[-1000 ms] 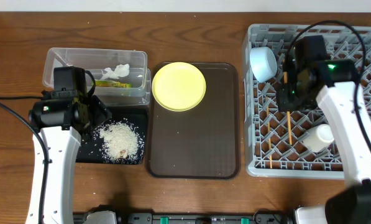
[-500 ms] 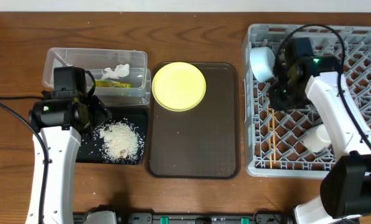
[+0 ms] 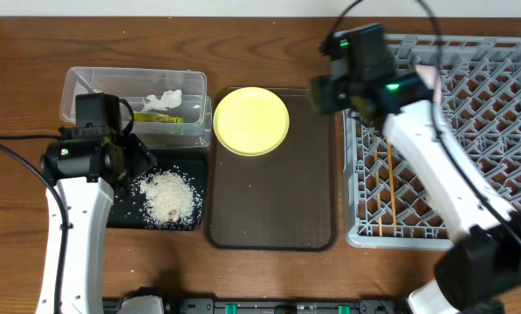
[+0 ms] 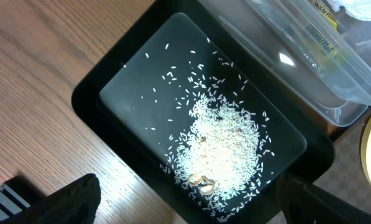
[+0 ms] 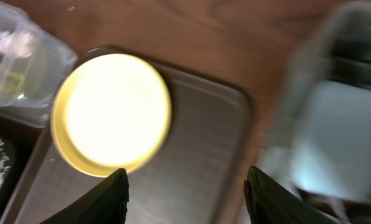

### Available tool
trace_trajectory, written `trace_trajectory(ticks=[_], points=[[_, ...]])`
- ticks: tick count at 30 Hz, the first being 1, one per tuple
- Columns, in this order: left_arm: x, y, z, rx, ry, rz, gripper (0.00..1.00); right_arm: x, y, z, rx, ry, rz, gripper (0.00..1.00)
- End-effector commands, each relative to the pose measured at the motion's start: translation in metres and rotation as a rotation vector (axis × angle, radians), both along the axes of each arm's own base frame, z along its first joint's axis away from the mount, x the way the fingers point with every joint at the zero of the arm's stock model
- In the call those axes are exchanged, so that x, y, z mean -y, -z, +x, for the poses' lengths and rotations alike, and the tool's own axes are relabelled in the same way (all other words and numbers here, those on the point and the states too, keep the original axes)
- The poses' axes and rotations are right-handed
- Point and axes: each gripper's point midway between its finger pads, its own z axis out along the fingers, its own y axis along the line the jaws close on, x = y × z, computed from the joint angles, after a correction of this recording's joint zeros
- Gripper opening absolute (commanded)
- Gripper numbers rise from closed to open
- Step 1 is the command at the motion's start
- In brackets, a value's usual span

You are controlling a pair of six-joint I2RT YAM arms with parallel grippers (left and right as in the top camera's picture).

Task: Sort waste into correct bins and load items into the dishwasher rack
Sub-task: 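Reach the right gripper to the yellow plate and grasp its rim, then carry the yellow plate into the rack and stand it upright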

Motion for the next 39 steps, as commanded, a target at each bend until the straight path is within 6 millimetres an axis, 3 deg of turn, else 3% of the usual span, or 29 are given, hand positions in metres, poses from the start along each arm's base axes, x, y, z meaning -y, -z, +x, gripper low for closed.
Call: trace_trajectory(ticks=[1,7,12,16,18,20,24,30,35,39], points=[[-0.001,-0.002,0.001,0.003,-0.008,0.001,0.93,-0.020,0.057,-0.005,-0.106,0.012,-0.050,0.59],[-0.001,-0.002,0.001,0.002,-0.008,0.001,0.93,-0.038,0.129,-0.008,-0.203,0.087,-0.133,0.60],[-0.001,-0.002,0.001,0.003,-0.008,0.001,0.93,-0.047,0.172,-0.016,-0.281,0.115,-0.147,0.55],[-0.001,-0.002,0.001,0.002,-0.008,0.001,0.93,-0.047,0.188,-0.021,-0.318,0.134,-0.159,0.37],[-0.001,-0.002,0.001,0.002,-0.008,0.001,0.93,-0.047,0.188,-0.020,-0.317,0.135,-0.159,0.17],[-0.001,-0.002,0.000,0.000,-0.008,0.001,0.93,-0.048,0.183,-0.017,-0.307,0.135,-0.152,0.04],[-0.001,-0.001,0.000,-0.003,-0.008,0.001,0.93,-0.040,0.159,-0.007,-0.274,0.161,-0.134,0.01],[-0.001,-0.001,0.000,-0.002,-0.008,0.001,0.93,0.006,0.079,0.008,-0.139,0.212,-0.159,0.01],[-0.001,-0.001,0.000,-0.001,-0.008,0.001,0.93,0.076,-0.004,0.001,0.008,0.310,-0.244,0.01],[-0.001,-0.001,0.000,-0.001,-0.008,0.001,0.93,0.131,-0.054,-0.017,0.087,0.375,-0.320,0.01]])
